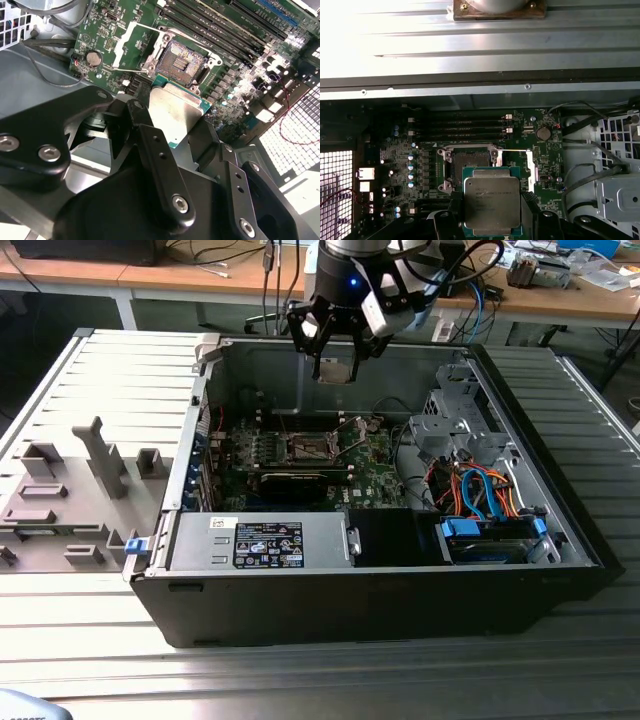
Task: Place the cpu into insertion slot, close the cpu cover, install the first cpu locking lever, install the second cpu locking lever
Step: 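Place the cpu into insertion slot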
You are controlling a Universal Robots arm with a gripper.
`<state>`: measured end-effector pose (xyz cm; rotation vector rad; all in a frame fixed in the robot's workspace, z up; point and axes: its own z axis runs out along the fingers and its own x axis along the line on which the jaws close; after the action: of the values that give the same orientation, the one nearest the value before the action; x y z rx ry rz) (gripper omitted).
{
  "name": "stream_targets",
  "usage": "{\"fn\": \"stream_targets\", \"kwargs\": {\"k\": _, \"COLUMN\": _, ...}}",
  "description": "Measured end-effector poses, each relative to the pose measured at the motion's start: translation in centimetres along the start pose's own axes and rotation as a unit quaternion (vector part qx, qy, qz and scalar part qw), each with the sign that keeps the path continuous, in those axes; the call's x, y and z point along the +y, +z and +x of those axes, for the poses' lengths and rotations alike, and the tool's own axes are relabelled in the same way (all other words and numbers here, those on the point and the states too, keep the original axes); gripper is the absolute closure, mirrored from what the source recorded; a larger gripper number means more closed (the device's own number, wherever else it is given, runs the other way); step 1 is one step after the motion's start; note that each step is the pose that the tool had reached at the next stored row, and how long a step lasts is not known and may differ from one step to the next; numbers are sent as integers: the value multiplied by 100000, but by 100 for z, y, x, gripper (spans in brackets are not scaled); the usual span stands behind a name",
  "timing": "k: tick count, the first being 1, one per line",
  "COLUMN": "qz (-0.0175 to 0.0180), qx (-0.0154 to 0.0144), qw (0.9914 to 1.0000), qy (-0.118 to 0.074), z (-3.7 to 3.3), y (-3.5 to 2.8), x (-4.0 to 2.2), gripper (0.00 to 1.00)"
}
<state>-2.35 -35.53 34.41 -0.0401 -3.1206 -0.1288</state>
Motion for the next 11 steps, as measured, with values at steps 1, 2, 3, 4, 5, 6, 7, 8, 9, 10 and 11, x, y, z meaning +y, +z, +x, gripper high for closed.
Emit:
{"fn": "stream_targets", "kwargs": {"k": 1, "qz": 4, "qx": 1, "qw": 100000, "qy": 0, "z": 0, "y": 2, "x": 0, "gripper": 45}}
{"fn": "stream_targets", "kwargs": {"k": 2, "qz": 4, "qx": 0, "qw": 100000, "qy": -2, "z": 0, "y": 3, "x": 0, "gripper": 45}}
{"fn": "stream_targets", "kwargs": {"k": 3, "qz": 4, "qx": 1, "qw": 100000, "qy": -1, "z": 0, "y": 4, "x": 0, "gripper": 45}}
{"fn": "stream_targets", "kwargs": {"k": 4, "qz": 3, "qx": 3, "qw": 100000, "qy": 0, "z": 0, "y": 5, "x": -1, "gripper": 45}}
{"fn": "stream_targets", "kwargs": {"k": 5, "qz": 3, "qx": -1, "qw": 100000, "qy": 0, "z": 0, "y": 7, "x": -1, "gripper": 45}}
{"fn": "stream_targets", "kwargs": {"k": 6, "qz": 5, "qx": 0, "qw": 100000, "qy": -2, "z": 0, "y": 7, "x": -1, "gripper": 45}}
{"fn": "stream_targets", "kwargs": {"k": 7, "qz": 4, "qx": 1, "qw": 100000, "qy": -3, "z": 0, "y": 7, "x": -1, "gripper": 45}}
{"fn": "stream_targets", "kwargs": {"k": 8, "qz": 4, "qx": -1, "qw": 100000, "qy": -1, "z": 0, "y": 8, "x": -1, "gripper": 45}}
{"fn": "stream_targets", "kwargs": {"k": 9, "qz": 5, "qx": 1, "qw": 100000, "qy": -3, "z": 0, "y": 8, "x": -1, "gripper": 45}}
{"fn": "stream_targets", "kwargs": {"k": 10, "qz": 2, "qx": 1, "qw": 100000, "qy": 2, "z": 0, "y": 8, "x": -1, "gripper": 45}}
{"fn": "stream_targets", "kwargs": {"k": 11, "qz": 2, "qx": 1, "qw": 100000, "qy": 10, "z": 0, "y": 8, "x": -1, "gripper": 45}}
